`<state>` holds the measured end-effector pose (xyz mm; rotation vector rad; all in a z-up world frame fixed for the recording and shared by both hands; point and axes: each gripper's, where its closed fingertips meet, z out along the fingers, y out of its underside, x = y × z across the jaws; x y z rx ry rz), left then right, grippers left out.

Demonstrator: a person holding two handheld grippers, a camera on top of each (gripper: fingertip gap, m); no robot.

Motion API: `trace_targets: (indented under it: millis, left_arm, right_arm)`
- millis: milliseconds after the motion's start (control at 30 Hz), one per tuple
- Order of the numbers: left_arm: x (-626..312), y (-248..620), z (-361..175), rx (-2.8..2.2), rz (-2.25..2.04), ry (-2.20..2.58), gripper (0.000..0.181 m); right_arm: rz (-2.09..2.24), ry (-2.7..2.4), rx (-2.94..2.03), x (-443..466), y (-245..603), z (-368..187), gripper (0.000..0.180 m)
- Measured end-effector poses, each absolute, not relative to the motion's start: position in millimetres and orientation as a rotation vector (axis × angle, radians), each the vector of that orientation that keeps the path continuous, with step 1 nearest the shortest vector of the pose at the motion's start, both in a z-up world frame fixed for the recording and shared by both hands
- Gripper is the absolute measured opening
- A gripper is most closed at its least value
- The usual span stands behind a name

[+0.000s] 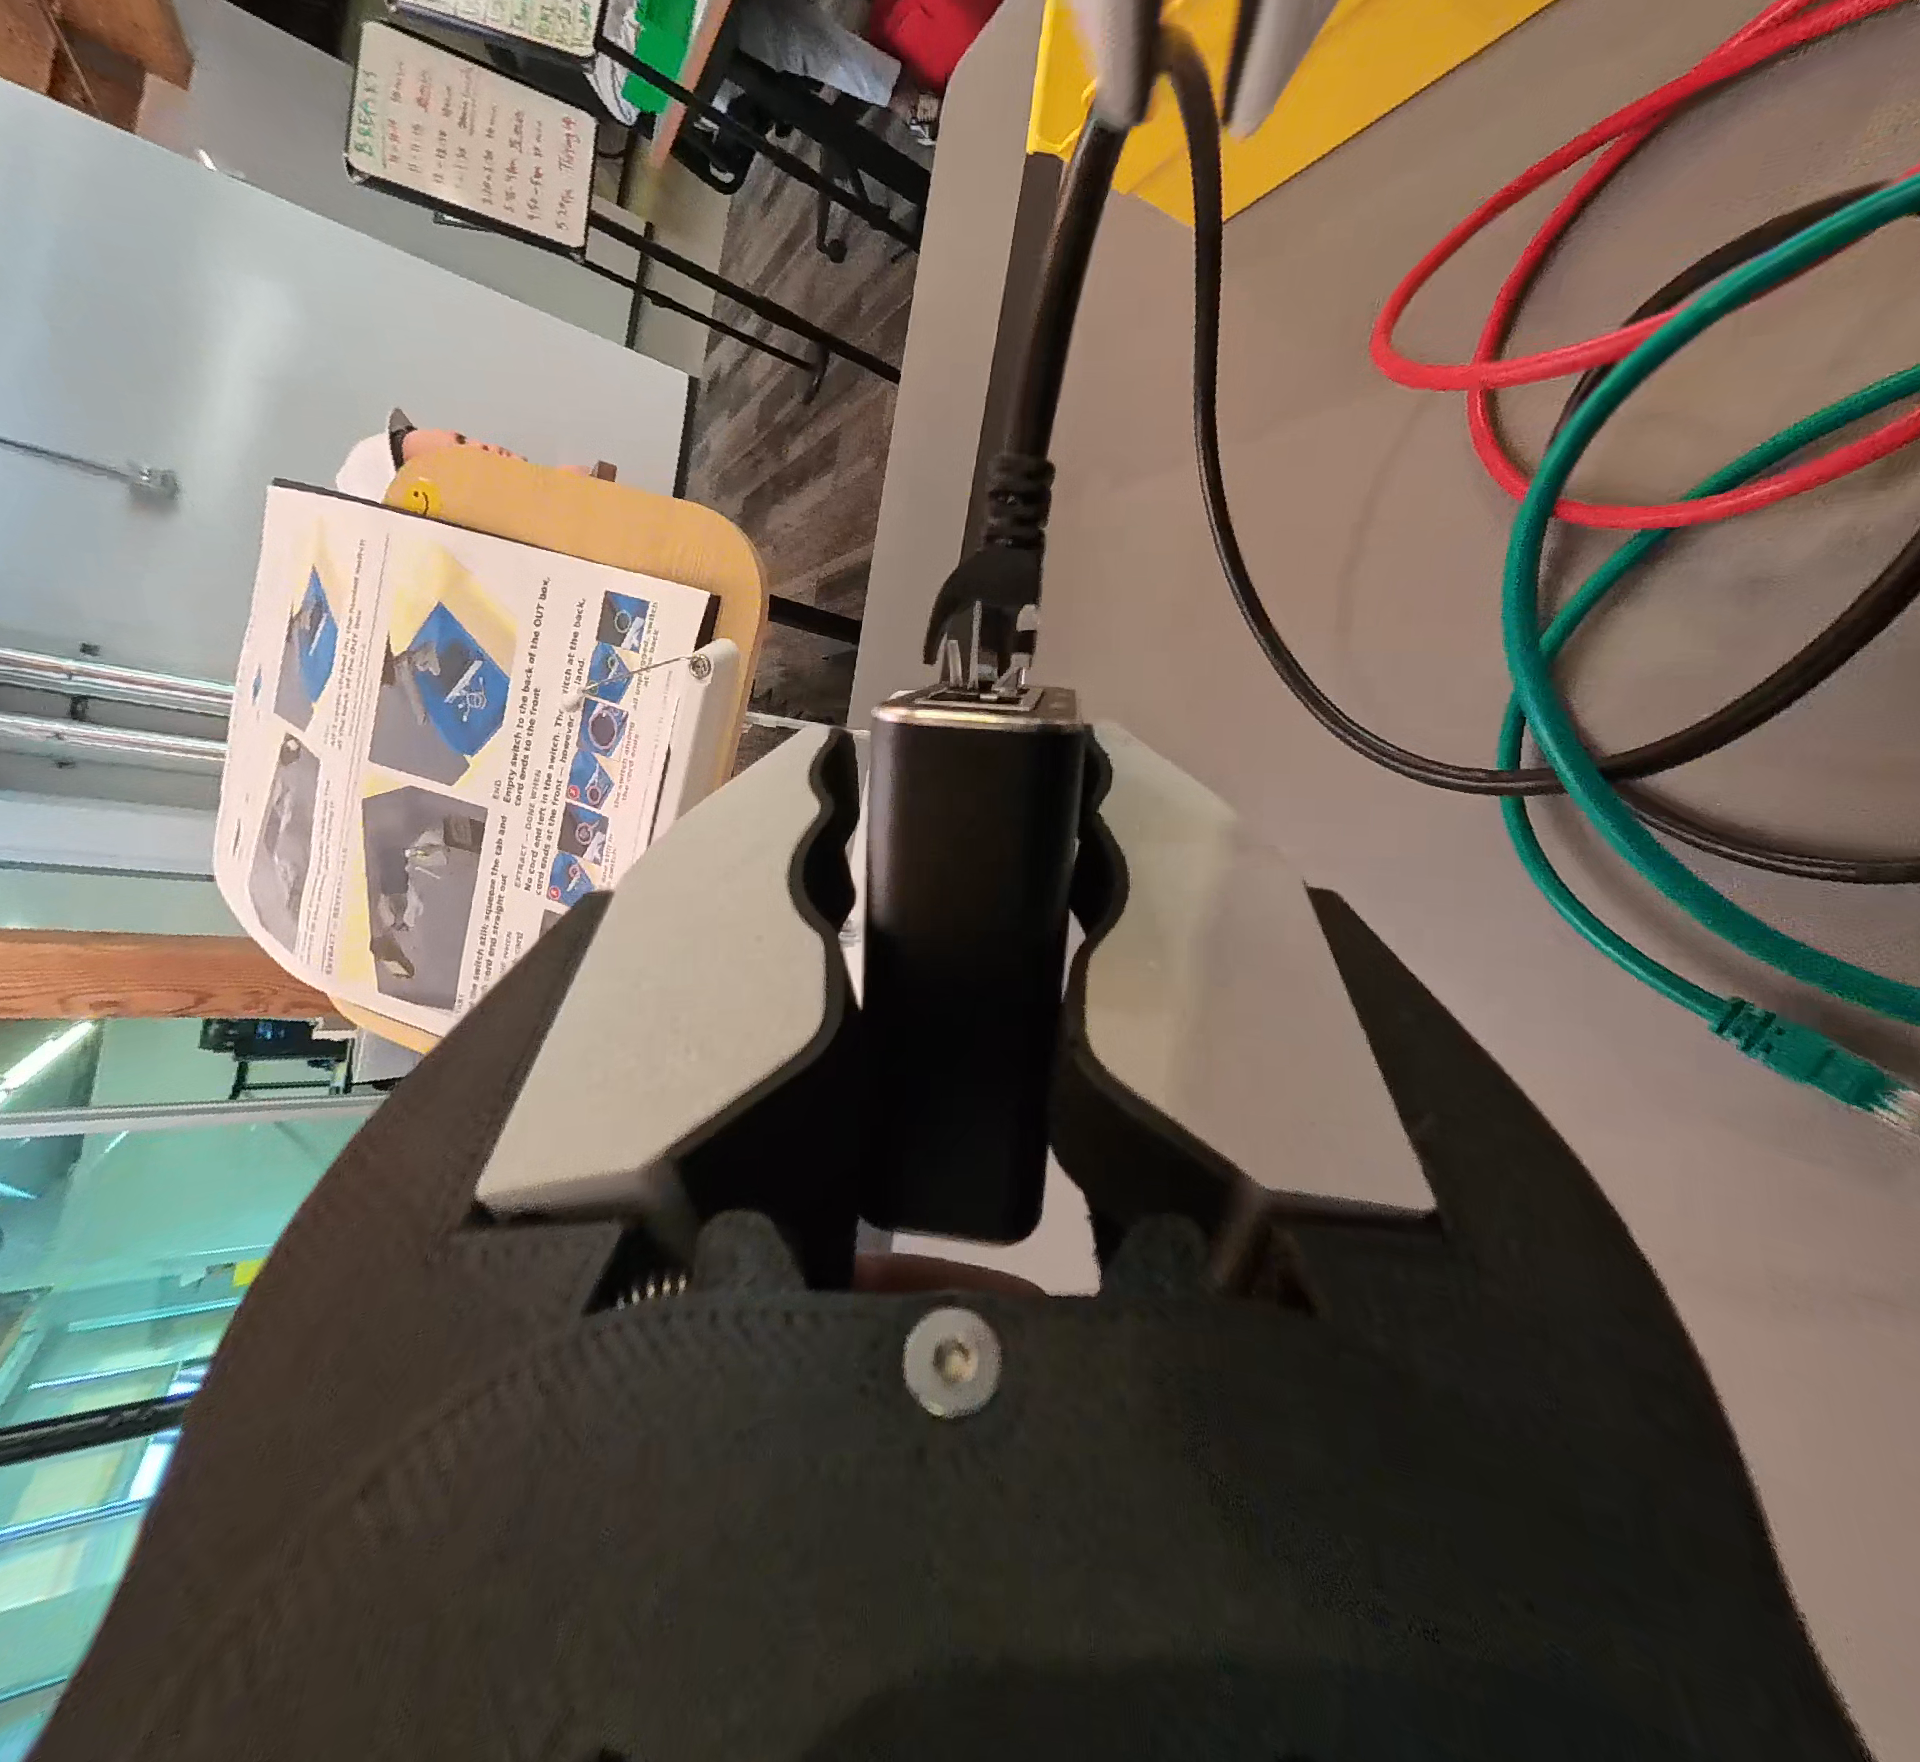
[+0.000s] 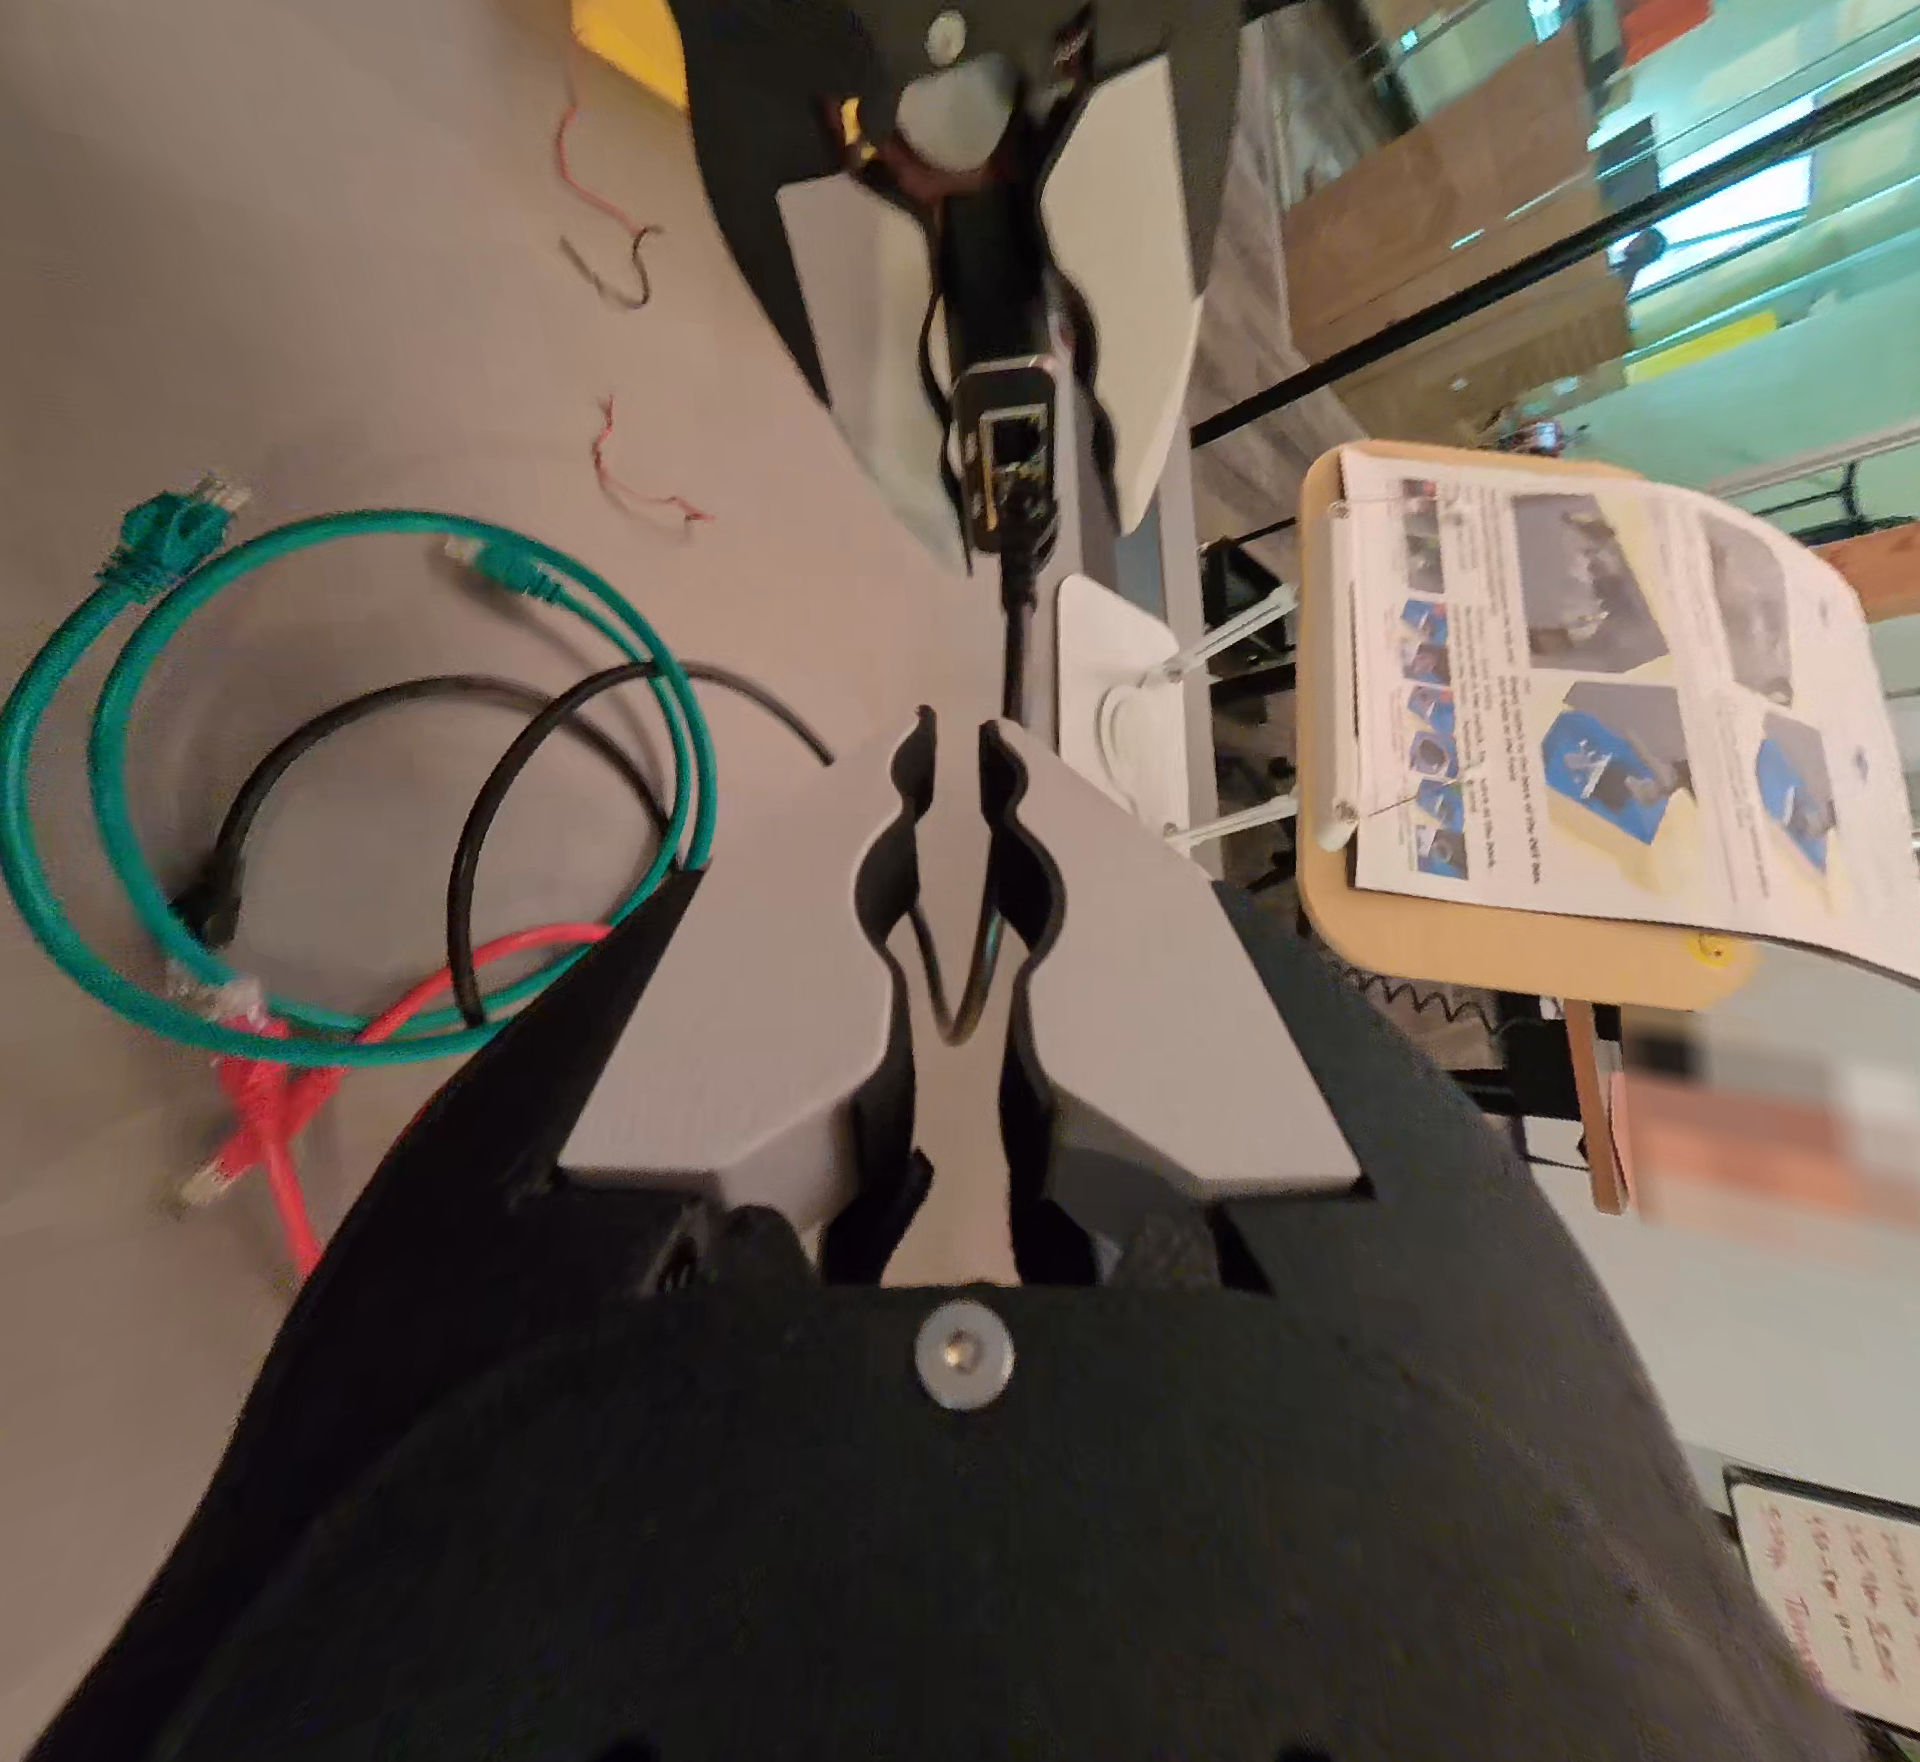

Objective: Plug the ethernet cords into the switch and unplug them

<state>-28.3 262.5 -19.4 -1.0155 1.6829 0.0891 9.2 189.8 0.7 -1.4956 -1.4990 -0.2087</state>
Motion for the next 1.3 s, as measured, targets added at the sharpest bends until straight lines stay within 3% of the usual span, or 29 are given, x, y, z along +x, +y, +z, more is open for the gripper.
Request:
trace_targets:
  millis: [400, 1300]
  left_arm:
    - [-17, 253, -14, -0.953, 0.188, 1.705, 0.039]
    - [2, 243, -4, -0.881, 0.318, 1.724, 0.039]
  right_arm:
    - [-0.256, -1.419, -1.351, -14, 209, 9, 0.019]
    - [-0.372, -1.48, -1.374, -7, 207, 6, 0.01]
